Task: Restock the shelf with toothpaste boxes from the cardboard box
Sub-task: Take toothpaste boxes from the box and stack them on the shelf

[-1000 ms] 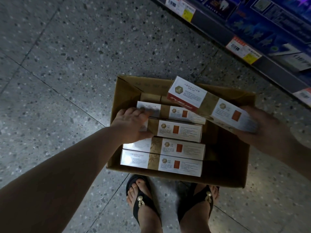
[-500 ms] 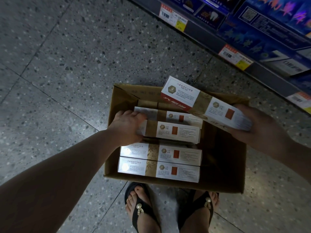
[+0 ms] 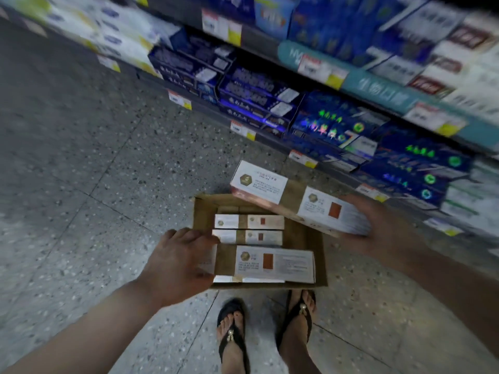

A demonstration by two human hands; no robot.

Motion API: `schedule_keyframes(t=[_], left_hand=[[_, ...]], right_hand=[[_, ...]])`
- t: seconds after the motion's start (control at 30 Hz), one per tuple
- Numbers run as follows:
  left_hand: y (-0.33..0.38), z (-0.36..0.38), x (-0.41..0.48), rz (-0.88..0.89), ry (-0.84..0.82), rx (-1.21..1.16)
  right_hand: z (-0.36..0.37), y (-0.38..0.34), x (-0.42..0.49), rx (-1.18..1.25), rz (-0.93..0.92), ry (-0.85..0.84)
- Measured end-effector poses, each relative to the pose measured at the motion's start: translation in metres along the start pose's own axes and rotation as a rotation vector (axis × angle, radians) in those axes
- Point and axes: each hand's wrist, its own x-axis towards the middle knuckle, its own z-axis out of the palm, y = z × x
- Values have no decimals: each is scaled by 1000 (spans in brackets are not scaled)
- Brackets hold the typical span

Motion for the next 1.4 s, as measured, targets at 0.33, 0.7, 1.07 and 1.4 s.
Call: schedule_keyframes(t=[0.33, 0.7, 1.07, 1.4], left_hand=[[137, -229, -73, 239, 70, 49], [323, -380, -136, 556, 134, -61], [554, -422, -158, 703, 160, -101], [672, -442, -166, 656, 219, -202]], right_hand=[[-194, -77, -188, 19, 29, 222], [-368, -56, -434, 145, 142, 599], [-477, 66, -618, 133, 140, 881], [-575, 135, -677, 67, 49, 957]])
